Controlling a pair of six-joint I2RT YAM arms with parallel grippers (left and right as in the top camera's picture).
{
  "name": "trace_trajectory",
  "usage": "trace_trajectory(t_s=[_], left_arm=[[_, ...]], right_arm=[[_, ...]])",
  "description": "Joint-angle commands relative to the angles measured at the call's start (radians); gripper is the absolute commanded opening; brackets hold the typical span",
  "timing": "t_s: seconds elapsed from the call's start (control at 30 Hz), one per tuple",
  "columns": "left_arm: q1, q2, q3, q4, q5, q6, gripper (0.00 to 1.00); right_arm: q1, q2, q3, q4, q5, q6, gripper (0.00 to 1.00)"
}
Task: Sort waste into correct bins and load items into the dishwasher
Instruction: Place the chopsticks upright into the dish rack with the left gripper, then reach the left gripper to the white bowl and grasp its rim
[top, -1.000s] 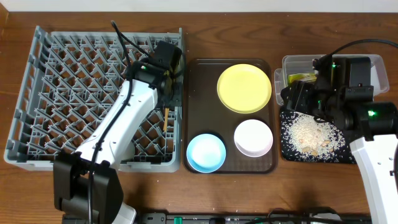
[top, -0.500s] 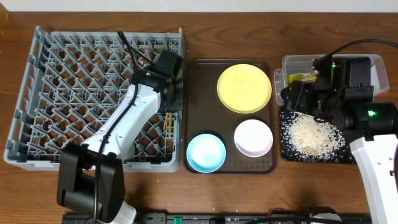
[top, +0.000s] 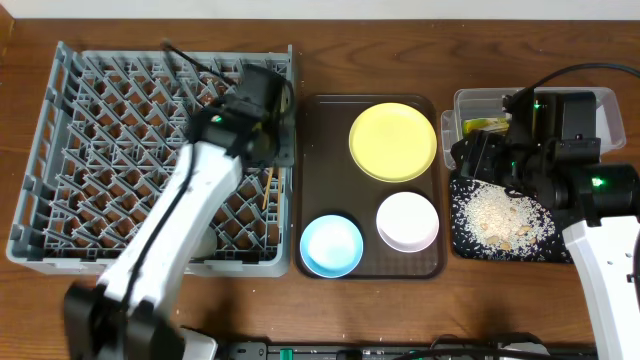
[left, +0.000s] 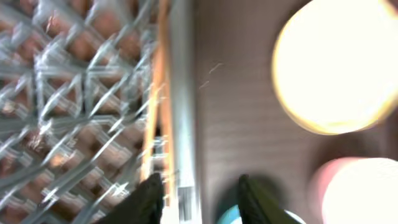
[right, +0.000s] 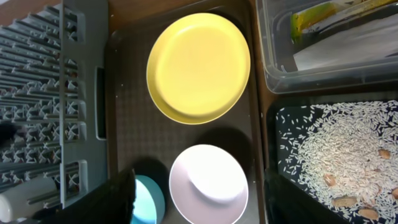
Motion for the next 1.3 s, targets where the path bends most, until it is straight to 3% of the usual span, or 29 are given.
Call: trace_trajectory(t_s=[0.0,0.23,0.67,0.83,1.07,1.27], left_arm=[[-0.025,-0.045,0.024,0.023,0.115,-0.002,0.49],[-0.119,-0.015,0.023,0.043,0.161,-0.002,0.53],[-0.215,0.057,0.023,0.050,0.161,-0.006,0.55],[-0.270,0.084,0.019,0.051,0.164,-0.006,0.55],[-0.346,0.154,0.017,0.054,0.165,-0.006,0.55],[-0.397,0.254,0.012,0.086,0.165,-0.006,0.56]], right_arm=[[-0.003,0.003,-0.002,-0.002,-0.003,-0.021,0.69],[-0.004,0.003,-0.002,-0.003,-0.003,-0.021,0.89],[-0.004,0.003,-0.002,-0.014,-0.003,-0.021,0.88],[-0.011,0.003,-0.002,-0.014,0.045,0.011,0.81],[-0.235,-0.015,-0.001,-0.048,0.056,0.088,0.84],[-0.423,-0.018,-0.002,-0.098,0.051,0.088,0.99]])
